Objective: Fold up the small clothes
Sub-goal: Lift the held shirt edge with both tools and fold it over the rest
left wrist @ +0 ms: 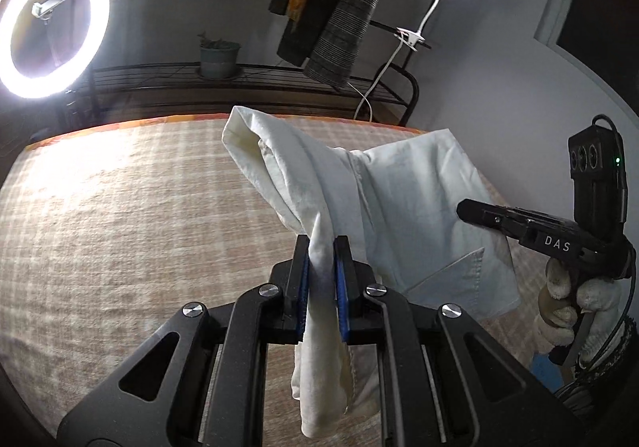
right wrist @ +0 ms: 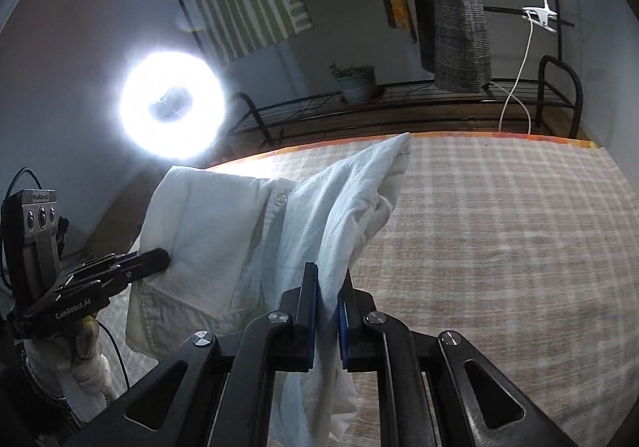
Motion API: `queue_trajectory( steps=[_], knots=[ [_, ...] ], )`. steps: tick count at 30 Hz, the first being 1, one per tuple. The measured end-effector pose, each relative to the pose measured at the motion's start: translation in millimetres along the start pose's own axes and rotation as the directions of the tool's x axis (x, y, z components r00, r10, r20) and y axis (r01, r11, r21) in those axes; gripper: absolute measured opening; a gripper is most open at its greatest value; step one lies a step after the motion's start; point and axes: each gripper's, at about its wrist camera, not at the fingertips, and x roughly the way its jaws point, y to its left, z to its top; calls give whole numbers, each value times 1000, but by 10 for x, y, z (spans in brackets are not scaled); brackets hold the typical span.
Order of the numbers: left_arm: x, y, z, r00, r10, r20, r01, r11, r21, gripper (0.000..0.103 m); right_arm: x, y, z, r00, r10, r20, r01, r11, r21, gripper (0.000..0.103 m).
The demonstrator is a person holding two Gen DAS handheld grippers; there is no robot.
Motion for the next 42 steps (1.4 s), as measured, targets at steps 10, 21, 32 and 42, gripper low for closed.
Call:
queue_trajectory(
  steps=[10,21,32,42],
  knots=[
    [796,-510,182,992,-76,-96,80,996,41,10,-165,-557,11,998,-57,10,57,998,33,5],
    [1910,-1188,794,986,-145,-78,151,985,85,9,-213,-1640,558,979,-198,50,195,979,65,5],
    [3017,-1747,1335,986,-165,-33,168,981,96,9,-78,-2725,1292,938,-329,112,320,943,88,4],
    [3576,-1715,1268,993,-82,-82,90,991,99,10,418,-3336,1345,899,-437,32,433,897,85,4]
  ],
)
